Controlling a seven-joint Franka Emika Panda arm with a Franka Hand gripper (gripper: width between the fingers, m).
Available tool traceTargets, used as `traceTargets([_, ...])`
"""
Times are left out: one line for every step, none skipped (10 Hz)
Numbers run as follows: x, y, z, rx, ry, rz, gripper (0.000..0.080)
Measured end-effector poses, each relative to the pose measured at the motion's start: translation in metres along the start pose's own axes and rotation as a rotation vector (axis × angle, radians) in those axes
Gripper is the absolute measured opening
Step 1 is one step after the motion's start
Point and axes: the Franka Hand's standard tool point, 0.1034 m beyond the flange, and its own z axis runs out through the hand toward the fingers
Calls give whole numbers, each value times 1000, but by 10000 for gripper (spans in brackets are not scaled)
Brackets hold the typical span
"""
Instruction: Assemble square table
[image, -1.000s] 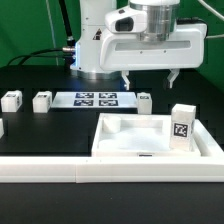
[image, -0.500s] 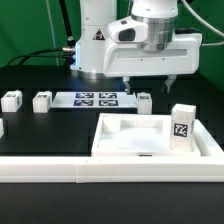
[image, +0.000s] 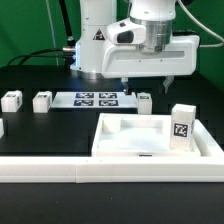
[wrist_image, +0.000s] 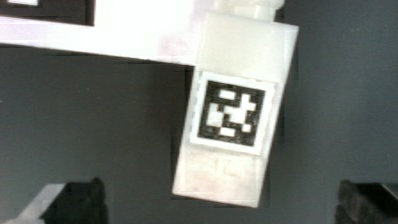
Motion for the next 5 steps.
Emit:
traceTargets([-1,0,0,1,-20,0,649])
traceTargets([2,3,-2,2,-17,5,649])
traceTargets([-3,3,-1,4,-82,10,649])
traceTargets([-3,3,-1,6,-172,14,649])
traceTargets([0,3,0,6,-227,16,649])
